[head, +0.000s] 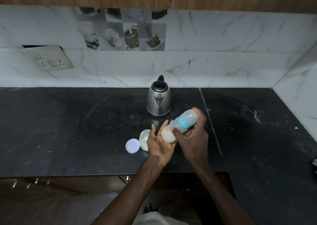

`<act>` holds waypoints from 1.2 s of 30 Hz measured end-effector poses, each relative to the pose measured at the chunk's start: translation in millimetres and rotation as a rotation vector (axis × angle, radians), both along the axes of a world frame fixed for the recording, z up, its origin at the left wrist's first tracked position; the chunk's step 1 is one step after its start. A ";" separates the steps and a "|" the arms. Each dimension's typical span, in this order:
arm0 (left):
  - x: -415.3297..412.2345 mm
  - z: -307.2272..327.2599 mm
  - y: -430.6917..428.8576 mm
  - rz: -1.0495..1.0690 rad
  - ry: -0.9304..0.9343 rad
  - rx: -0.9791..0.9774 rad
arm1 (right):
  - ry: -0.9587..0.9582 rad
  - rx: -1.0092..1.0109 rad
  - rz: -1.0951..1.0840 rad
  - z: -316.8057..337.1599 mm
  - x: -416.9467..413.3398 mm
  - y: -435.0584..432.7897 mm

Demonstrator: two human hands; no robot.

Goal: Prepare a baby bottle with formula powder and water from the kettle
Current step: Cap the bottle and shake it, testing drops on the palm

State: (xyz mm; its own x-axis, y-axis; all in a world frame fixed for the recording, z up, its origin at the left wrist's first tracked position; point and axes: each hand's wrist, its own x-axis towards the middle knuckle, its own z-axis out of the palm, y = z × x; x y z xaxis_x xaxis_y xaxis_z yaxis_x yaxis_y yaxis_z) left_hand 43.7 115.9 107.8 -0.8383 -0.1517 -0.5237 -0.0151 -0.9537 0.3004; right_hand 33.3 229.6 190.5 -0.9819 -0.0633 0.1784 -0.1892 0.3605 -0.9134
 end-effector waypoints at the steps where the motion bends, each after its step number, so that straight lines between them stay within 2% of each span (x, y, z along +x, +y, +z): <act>1: -2.2 0.7 -0.3 0.000 -0.007 -0.023 | 0.028 -0.109 -0.065 1.6 -2.1 1.4; 3: -3.7 -0.2 -0.4 -0.007 0.004 -0.033 | 0.036 -0.155 -0.096 3.5 -2.9 -1.6; 5: -3.2 -1.5 -0.4 -0.026 0.040 -0.003 | -0.028 0.031 0.045 -2.0 5.0 -8.0; 7: -3.6 -3.8 1.3 -0.033 0.040 0.012 | -0.052 0.106 0.064 -5.5 6.1 -6.8; 10: -7.3 -4.5 -0.1 -0.031 0.001 -0.041 | 0.002 -0.132 -0.165 0.5 -6.2 3.6; 11: -8.3 -6.6 -0.7 -0.029 -0.001 -0.042 | 0.009 -0.147 -0.174 2.2 -7.7 3.3; 14: -6.8 -6.8 -1.8 -0.028 0.023 0.014 | -0.057 0.108 0.068 -4.8 1.3 -1.1; 15: -7.2 -5.5 -1.7 -0.023 0.026 0.014 | -0.058 0.134 0.073 -6.2 1.3 0.3; 19: -7.7 -0.2 -4.5 -0.015 0.030 -0.050 | 0.014 -0.166 -0.222 -2.3 -15.5 10.2; 20: -6.4 -0.2 -4.6 -0.006 0.018 -0.033 | -0.001 -0.147 -0.195 -2.8 -13.3 7.9; 22: -3.1 -1.8 -3.0 0.000 0.006 0.008 | -0.060 0.045 0.009 -11.3 -4.4 2.1; 23: -2.5 -3.8 -2.1 0.001 0.013 0.013 | -0.068 0.086 0.046 -15.9 -2.0 1.9; 27: -5.6 -4.3 -6.0 -0.023 0.018 -0.058 | 0.013 -0.174 -0.175 -18.2 -10.0 2.5; 28: -5.0 -4.8 -6.8 -0.018 0.023 -0.045 | 0.002 -0.161 -0.160 -16.8 -8.0 -1.7; 31: -3.4 -4.0 -6.6 -0.014 0.024 -0.003 | -0.059 0.049 0.039 -23.1 -0.1 -6.9; 32: -4.5 -3.3 -7.4 -0.015 0.019 -0.015 | -0.055 0.024 0.002 -22.3 -2.5 -6.2; 34: -7.8 -2.2 -9.1 -0.029 0.002 -0.064 | -0.003 -0.183 -0.183 -14.3 -8.8 -5.2; 36: -9.0 -5.2 -9.7 -0.027 -0.012 -0.064 | 0.005 -0.166 -0.189 -12.1 -11.7 -9.7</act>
State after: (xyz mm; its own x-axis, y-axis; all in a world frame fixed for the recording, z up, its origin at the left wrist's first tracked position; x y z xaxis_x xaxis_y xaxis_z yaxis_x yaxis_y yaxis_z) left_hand 34.7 106.2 102.6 -0.8362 -0.1627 -0.5237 -0.0442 -0.9319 0.3600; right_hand 21.6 219.9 178.4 -0.9727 0.1518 0.1756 -0.1370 0.2352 -0.9622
